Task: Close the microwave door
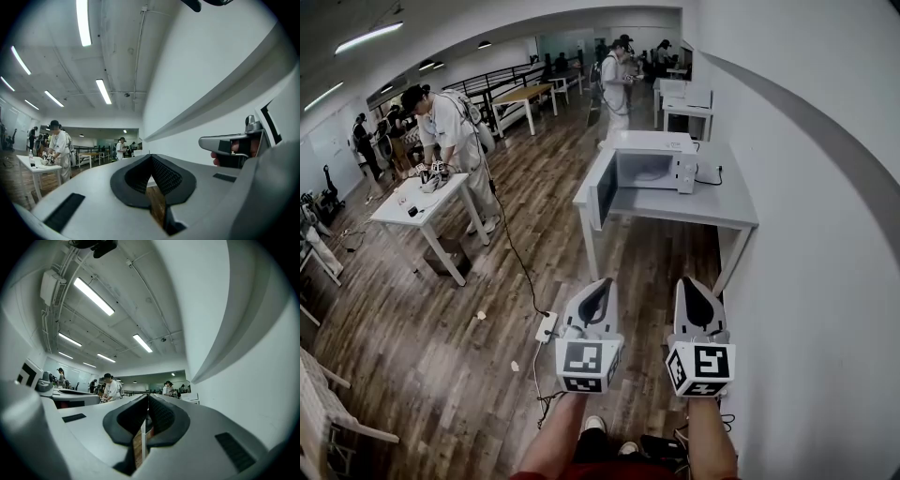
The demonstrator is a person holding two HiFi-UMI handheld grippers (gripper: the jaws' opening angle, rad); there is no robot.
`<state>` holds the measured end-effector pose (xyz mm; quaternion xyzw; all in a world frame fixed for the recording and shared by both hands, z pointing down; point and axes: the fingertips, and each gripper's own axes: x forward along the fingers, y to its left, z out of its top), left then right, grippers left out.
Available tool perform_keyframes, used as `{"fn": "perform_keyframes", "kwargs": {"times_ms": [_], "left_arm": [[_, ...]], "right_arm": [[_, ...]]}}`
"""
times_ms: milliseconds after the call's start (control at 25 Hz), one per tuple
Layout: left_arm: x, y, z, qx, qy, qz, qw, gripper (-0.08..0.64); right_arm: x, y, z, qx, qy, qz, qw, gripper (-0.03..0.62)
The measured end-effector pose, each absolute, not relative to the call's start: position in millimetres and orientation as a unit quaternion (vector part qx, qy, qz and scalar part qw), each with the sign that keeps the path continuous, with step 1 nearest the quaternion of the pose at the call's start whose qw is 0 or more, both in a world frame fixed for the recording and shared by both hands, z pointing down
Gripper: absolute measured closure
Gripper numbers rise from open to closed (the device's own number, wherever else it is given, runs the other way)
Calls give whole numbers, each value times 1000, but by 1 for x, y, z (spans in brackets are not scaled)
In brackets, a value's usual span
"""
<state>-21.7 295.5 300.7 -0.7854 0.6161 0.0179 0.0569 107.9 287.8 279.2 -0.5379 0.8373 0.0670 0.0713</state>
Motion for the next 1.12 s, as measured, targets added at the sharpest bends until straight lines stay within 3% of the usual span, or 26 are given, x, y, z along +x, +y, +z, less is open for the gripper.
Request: {"fn": "perform_keyframes", "kwargs": {"times_ms": [400,1120], "left_arm": [[-48,238,316,-781,622,26,46,534],[-155,100,311,-788,612,41,49,534]], "right_arm": [[84,233,292,-532,842,74,56,565],[-27,95,285,-535,839,87,42,565]]}}
